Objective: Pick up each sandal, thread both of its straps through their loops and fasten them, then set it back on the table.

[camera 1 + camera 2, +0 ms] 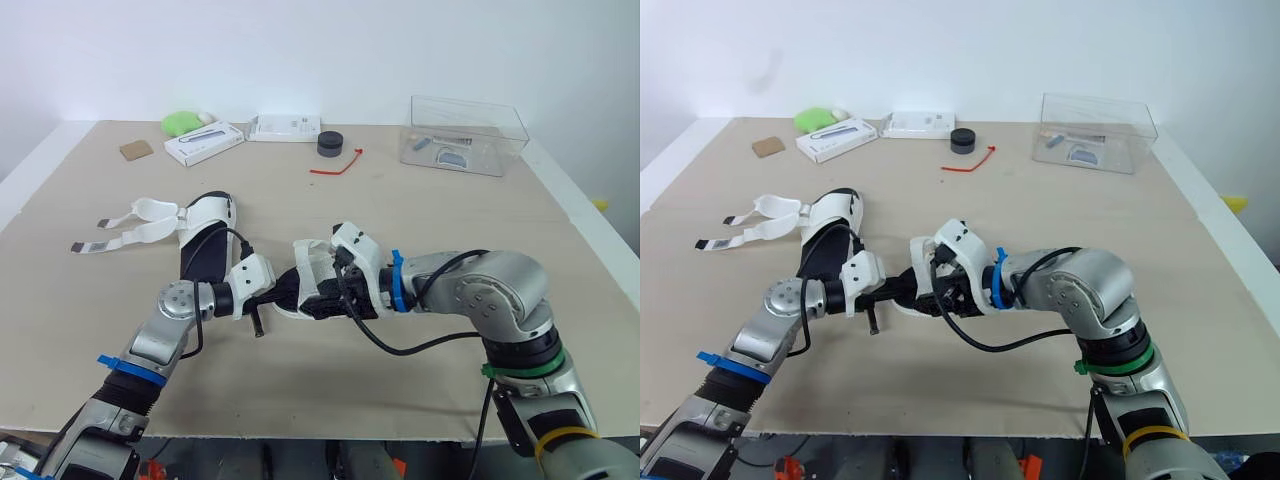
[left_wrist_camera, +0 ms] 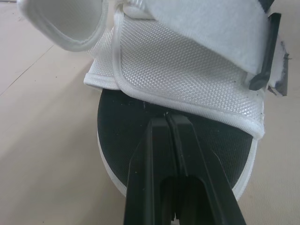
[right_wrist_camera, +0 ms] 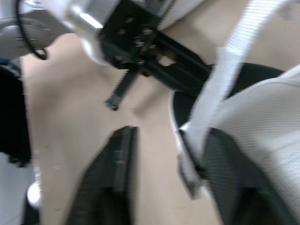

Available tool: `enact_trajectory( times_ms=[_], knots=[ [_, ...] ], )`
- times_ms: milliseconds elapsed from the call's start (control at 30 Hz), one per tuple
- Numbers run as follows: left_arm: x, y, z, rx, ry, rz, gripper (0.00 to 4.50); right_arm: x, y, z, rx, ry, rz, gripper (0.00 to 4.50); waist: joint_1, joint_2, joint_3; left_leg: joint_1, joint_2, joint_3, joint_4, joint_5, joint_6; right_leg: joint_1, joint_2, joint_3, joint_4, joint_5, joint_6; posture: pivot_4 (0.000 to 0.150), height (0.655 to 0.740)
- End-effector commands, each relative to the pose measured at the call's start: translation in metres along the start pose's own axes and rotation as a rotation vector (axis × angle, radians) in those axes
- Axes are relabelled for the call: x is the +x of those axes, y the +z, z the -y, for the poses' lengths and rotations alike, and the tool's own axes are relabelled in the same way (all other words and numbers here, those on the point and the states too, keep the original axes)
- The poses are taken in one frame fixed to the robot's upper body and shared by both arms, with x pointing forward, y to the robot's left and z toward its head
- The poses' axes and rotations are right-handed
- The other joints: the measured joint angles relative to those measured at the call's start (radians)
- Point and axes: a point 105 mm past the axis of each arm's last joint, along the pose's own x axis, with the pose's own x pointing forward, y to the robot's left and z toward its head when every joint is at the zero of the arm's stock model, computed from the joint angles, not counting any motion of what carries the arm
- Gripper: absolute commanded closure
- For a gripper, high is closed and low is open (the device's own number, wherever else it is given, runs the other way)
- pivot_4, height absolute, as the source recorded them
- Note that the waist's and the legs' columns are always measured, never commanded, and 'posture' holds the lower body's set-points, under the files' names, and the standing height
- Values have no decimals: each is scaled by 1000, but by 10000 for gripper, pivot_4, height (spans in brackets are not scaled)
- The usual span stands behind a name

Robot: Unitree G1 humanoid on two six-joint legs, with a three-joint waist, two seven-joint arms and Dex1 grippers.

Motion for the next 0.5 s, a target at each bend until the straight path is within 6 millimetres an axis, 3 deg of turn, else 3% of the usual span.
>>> enact_trajectory(
  times_ms=[33, 67, 267, 400, 500],
  knots=[
    [-3, -31, 8, -58, -11, -126, 45000, -23, 18, -2, -33, 6, 73, 3287, 0, 0, 0, 0, 0, 0, 0, 0, 0, 0, 0, 0, 0, 0, 0, 1500, 7400],
    [-4, -31, 9, -58, -11, -127, 45000, -29, 19, -3, -32, 17, 83, 449, 0, 0, 0, 0, 0, 0, 0, 0, 0, 0, 0, 0, 0, 0, 0, 1500, 7400],
    [-6, -33, 8, -58, -13, -134, 45000, -51, 14, -16, -9, 140, 90, 449, 0, 0, 0, 0, 0, 0, 0, 0, 0, 0, 0, 0, 0, 0, -1, 1500, 7400],
    [-5, -32, 9, -56, -17, -133, 45000, -49, 1, -25, 35, 212, 62, 449, 1, 0, 0, 0, 1, -2, 0, 0, 0, 0, 0, -1, 0, 0, -1, 1500, 7400],
    [-4, -31, 8, -53, -22, -130, 45000, -35, -8, -18, 60, 158, 65, 449, 1, 0, 0, 0, 1, -2, 0, 0, 0, 0, 0, -1, 0, -1, -1, 1500, 7400]
  ],
)
